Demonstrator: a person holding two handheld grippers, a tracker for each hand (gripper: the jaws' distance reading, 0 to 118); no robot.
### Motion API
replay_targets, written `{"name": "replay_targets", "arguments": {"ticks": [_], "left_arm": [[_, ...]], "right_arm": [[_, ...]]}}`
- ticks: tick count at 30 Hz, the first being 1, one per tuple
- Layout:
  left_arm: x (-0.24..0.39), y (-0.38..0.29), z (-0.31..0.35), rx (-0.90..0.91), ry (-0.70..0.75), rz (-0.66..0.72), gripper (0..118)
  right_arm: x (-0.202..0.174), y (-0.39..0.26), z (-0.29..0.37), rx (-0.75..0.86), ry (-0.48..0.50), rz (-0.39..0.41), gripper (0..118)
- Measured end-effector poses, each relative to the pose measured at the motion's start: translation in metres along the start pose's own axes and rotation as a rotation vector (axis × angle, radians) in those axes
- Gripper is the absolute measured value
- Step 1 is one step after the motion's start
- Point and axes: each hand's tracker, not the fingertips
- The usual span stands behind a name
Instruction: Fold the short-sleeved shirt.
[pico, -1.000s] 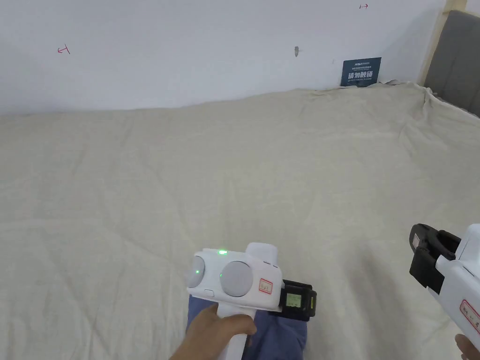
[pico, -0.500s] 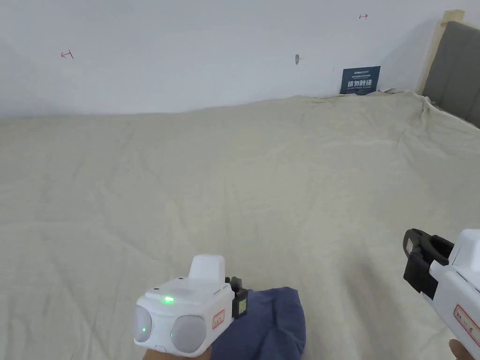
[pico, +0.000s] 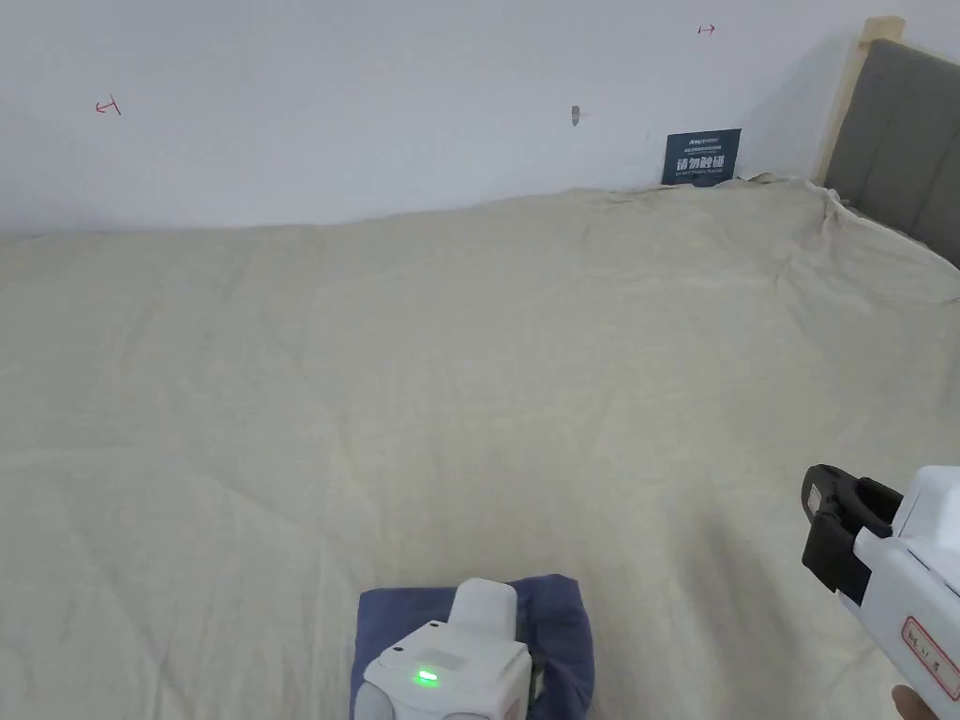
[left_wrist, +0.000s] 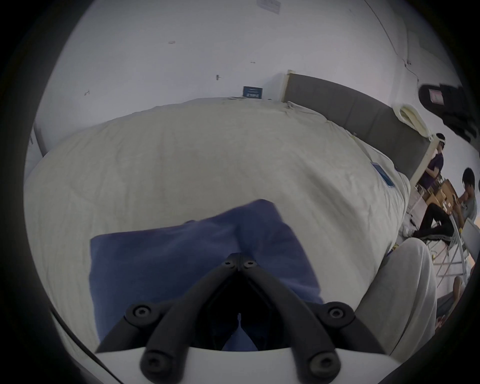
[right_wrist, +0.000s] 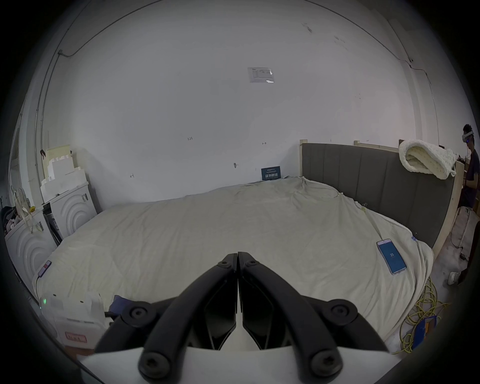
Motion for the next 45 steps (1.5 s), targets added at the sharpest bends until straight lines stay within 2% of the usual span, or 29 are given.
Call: {"name": "replay_targets", "arguments": {"ticks": [7,18,27,32,40,45], "left_arm": [[0.030,-0.011,-0.022,-0.047,0.003,-0.071,0],[0.032,-0.017,-0.029,-0.065,0.004,-0.089,0],[0.011,0.022,0.035,0.180,-0.042,0.009,0],[-0.013,0.049,0.074,0.323,0.011,0.013,0],[-0.067,0.074,0.132,0.505,0.217,0.008,0],[-0.108,0.075,0.165,0.557,0.317,0.040,0]], "right_arm": [[0.004,-0.004,0.002,-0.010,-0.010,-0.007,0],[0.003,-0.001,0.005,-0.004,-0.013,-0.004,0],[-0.012,0.008,0.012,0.044,-0.003,0.010,0],[-0.024,0.016,0.015,0.080,0.017,0.017,0],[-0.047,0.024,0.016,0.132,0.054,0.051,0],[-0.061,0.026,0.015,0.164,0.069,0.070,0]]}}
